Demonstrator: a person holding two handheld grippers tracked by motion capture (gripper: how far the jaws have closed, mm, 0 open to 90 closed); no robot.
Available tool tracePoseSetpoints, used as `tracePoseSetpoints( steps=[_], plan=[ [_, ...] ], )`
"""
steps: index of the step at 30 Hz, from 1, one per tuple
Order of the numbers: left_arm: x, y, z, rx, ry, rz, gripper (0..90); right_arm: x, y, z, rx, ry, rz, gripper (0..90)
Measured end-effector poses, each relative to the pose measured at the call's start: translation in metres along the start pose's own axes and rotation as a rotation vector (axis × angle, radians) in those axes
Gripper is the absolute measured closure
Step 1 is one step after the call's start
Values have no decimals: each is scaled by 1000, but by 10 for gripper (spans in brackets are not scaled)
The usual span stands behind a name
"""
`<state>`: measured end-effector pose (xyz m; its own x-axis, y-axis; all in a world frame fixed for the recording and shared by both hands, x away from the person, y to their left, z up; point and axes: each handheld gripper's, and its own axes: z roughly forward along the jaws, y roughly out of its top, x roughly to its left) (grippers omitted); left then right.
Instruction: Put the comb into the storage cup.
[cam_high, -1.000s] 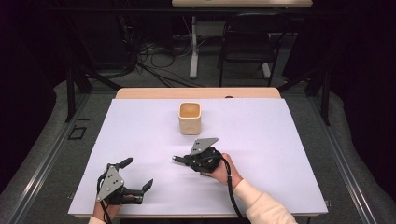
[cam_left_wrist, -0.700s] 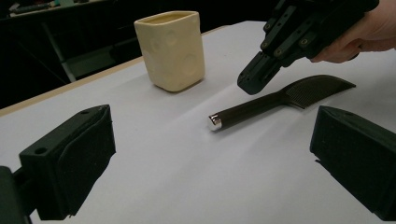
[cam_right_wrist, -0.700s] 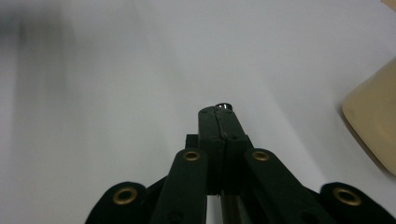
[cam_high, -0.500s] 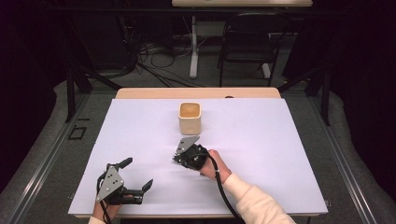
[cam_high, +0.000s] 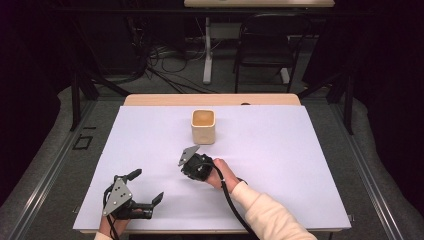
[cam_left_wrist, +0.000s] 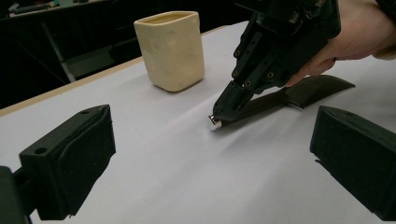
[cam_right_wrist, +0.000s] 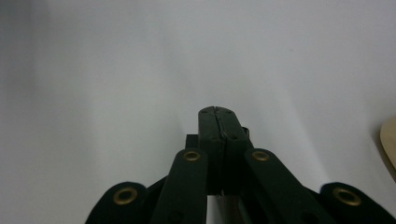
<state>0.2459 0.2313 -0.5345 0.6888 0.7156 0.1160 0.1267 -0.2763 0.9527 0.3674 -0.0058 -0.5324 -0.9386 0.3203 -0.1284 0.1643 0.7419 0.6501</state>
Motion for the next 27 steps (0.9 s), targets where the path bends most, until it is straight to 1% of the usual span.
tracePoseSetpoints(
  steps=[6, 8, 9, 11, 12, 13, 15, 16, 18, 19, 22, 23, 26, 27],
  plan=[
    [0, 0, 0, 1, 1, -2, 1, -6, -3, 5, 26, 2, 15, 900],
    [0, 0, 0, 1, 1, -2, 1, -8, -4, 6, 32, -4, 17, 900],
    [0, 0, 0, 1, 1, -1, 1, -9, -5, 7, 36, -8, 28, 900],
    [0, 0, 0, 1, 1, -1, 1, -11, -5, 8, 42, -12, 28, 900],
    [0, 0, 0, 0, 0, -1, 1, -11, -5, 8, 42, -17, 41, 900],
    [0, 0, 0, 1, 1, -2, 1, -12, -6, 8, 43, -18, 41, 900],
    [0, 0, 0, 1, 1, -2, 1, -14, -6, 8, 47, -26, 44, 900],
    [0, 0, 0, 1, 1, -2, 1, -15, -6, 8, 53, -33, 55, 900],
    [0, 0, 0, 2, 1, -2, 1, -18, -7, 8, 52, -42, 50, 900],
    [0, 0, 0, 2, 1, -2, 1, -21, -8, 8, 51, -50, 68, 900],
    [0, 0, 0, 2, 1, -2, 1, -25, -9, 7, 46, -59, 71, 900],
    [0, 0, 0, 2, 0, -1, 1, -26, -9, 6, 50, -63, 86, 900],
    [0, 0, 0, 2, -1, -1, 1, -31, -11, 5, 51, -73, 92, 900],
    [0, 0, 0, 2, 0, -2, 1, -33, -12, 4, 55, -82, 102, 900]
  ],
)
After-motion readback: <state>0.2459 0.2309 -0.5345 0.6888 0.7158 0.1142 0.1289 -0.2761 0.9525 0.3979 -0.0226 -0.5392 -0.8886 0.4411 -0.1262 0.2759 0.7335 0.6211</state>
